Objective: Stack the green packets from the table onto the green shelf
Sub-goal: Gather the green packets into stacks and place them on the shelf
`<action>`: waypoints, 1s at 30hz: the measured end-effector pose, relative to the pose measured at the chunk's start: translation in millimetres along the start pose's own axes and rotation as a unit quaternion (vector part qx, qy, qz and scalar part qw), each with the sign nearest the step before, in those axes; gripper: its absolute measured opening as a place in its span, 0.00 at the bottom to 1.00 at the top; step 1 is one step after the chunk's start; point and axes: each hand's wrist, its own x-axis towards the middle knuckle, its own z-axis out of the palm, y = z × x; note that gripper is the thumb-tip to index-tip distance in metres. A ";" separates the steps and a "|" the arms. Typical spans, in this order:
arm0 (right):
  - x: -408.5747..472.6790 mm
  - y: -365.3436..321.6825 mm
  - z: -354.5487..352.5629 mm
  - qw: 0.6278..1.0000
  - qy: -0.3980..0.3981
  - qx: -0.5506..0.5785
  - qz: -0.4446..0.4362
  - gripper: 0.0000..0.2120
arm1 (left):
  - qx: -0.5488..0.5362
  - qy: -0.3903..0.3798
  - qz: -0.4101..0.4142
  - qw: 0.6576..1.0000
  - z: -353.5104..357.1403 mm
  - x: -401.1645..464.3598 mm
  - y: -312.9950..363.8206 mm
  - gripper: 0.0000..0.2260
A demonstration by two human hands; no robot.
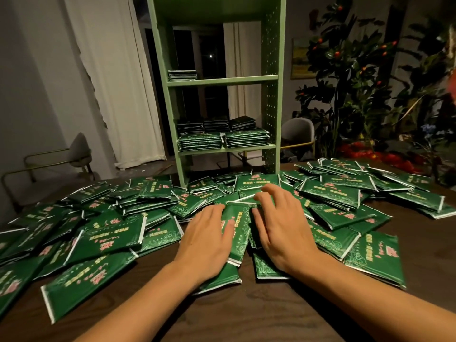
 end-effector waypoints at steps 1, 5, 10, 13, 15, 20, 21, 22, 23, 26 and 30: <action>2.5 -3.0 2.5 1.000 0.006 -0.001 0.005 0.15 | -0.006 -0.001 -0.003 1.000 0.0 -0.1 1.2 0.22; 16.2 -16.2 20.1 0.990 0.031 0.126 0.062 0.11 | -0.015 -0.003 0.001 1.000 -1.7 1.1 0.7 0.22; 40.2 -29.9 20.5 0.914 0.058 0.348 0.201 0.06 | -0.016 0.006 0.005 1.000 -8.8 14.1 -0.9 0.21; 56.7 -11.6 13.6 0.913 0.017 0.328 0.241 0.04 | -0.018 0.006 -0.001 1.000 -9.1 24.4 -2.3 0.22; 59.3 5.1 7.9 0.942 -0.034 0.238 0.233 0.06 | -0.029 0.014 -0.011 0.999 -7.0 27.3 -3.2 0.19; 37.5 17.4 -3.1 0.961 -0.134 0.104 0.220 0.19 | -0.064 0.075 -0.024 0.995 1.6 28.7 -6.6 0.09; 35.0 16.7 -3.9 0.960 -0.154 0.084 0.216 0.22 | -0.061 0.089 -0.025 0.994 2.6 29.0 -7.5 0.08; 34.2 14.8 -5.5 0.961 -0.166 0.066 0.209 0.23 | -0.055 0.100 -0.026 0.993 2.3 28.3 -8.3 0.07; 34.6 13.6 -6.1 0.962 -0.173 0.057 0.205 0.24 | -0.048 0.106 -0.027 0.993 2.0 28.1 -8.7 0.06; 37.3 10.9 -8.6 0.955 -0.184 0.097 0.211 0.24 | -0.031 0.108 -0.032 0.993 0.8 26.6 -7.9 0.06; 36.9 3.9 -9.4 0.948 -0.152 0.199 0.196 0.26 | -0.045 0.125 -0.027 0.991 -1.5 23.1 -4.2 0.08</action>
